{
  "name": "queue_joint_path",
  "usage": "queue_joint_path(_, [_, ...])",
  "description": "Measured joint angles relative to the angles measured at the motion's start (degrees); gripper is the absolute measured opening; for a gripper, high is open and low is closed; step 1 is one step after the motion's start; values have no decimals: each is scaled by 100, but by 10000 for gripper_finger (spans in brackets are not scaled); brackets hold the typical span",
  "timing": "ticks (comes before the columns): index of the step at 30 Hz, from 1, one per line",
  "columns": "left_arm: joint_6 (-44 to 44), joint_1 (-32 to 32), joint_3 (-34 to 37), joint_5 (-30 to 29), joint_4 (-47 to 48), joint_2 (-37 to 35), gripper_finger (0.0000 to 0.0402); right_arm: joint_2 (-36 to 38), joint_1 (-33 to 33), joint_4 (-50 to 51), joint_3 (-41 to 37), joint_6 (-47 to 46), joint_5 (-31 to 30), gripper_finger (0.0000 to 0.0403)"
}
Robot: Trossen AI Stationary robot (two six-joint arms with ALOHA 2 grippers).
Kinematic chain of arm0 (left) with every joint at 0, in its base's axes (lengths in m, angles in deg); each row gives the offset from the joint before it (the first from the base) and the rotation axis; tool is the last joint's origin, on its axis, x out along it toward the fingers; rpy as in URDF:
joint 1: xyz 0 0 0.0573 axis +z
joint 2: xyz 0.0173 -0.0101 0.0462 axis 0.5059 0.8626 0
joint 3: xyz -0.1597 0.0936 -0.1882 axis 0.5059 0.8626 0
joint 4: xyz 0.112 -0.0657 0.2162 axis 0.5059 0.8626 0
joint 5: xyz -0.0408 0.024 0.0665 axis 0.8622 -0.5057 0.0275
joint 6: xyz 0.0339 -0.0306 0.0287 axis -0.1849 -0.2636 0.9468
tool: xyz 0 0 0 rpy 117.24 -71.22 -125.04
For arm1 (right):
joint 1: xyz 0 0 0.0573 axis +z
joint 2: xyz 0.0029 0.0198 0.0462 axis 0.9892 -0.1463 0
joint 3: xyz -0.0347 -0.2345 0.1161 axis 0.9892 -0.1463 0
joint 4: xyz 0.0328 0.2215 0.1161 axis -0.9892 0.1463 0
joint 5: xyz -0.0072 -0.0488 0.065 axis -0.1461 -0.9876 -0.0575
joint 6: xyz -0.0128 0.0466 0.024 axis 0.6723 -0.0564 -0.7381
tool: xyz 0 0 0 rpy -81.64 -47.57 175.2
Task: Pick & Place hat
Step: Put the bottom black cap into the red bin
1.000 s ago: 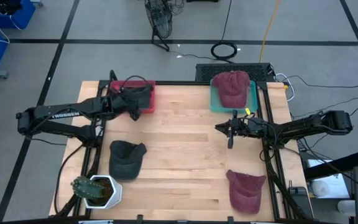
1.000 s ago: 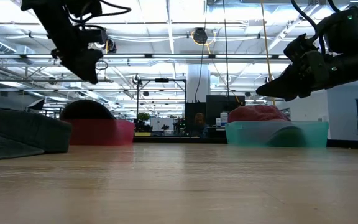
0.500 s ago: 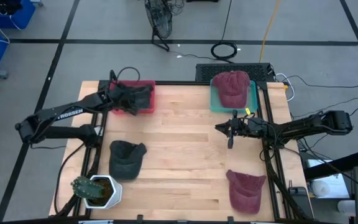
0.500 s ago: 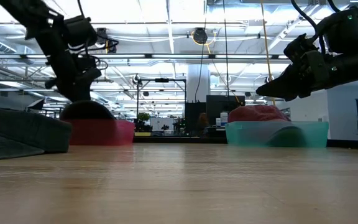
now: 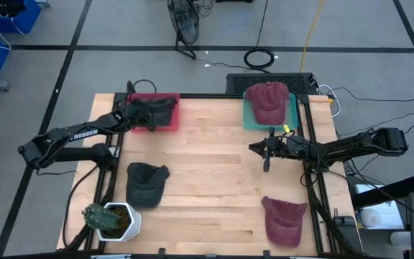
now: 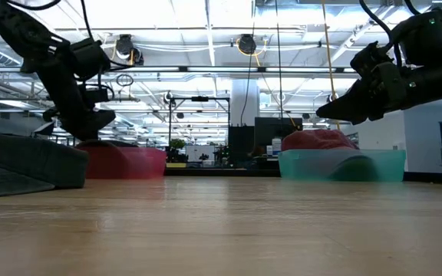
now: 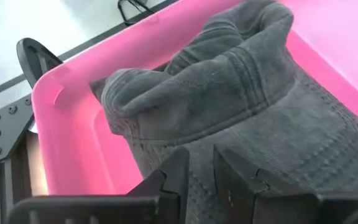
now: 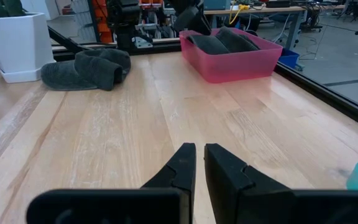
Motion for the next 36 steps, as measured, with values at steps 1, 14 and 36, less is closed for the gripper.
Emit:
queue_joint_path(1, [21,15,24,-1,-56,0,72,0,-1,0,0,0,0,22])
queue_joint_path(14, [83,24,307,-6,-817,282,28,0,-1,1,0,3,0,22])
queue_joint_path(36, [153,13,320,-220,-1507,1373,30,-1,-2,52,0,13,-2,22])
